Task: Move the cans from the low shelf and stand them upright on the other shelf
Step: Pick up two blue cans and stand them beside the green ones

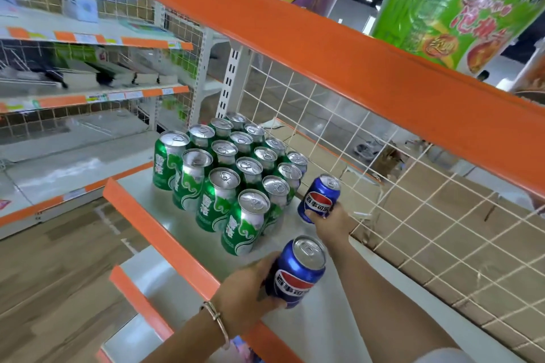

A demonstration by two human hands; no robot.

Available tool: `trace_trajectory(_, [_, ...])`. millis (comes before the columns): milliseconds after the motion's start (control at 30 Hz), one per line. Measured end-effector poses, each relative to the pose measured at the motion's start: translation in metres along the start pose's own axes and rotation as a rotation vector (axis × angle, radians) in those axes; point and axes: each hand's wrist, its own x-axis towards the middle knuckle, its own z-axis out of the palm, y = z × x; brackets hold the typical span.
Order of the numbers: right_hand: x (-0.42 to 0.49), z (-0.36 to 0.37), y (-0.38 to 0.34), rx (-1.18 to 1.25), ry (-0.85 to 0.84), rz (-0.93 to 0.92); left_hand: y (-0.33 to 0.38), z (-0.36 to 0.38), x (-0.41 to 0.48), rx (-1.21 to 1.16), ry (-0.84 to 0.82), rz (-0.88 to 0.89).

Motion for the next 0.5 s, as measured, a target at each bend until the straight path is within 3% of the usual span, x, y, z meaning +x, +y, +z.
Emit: trace_trajectory(500, [0.022, 0.009, -0.010, -0.184, -0.166, -0.076, 0.003, -0.002, -0.002, -0.068, -0.020, -0.054])
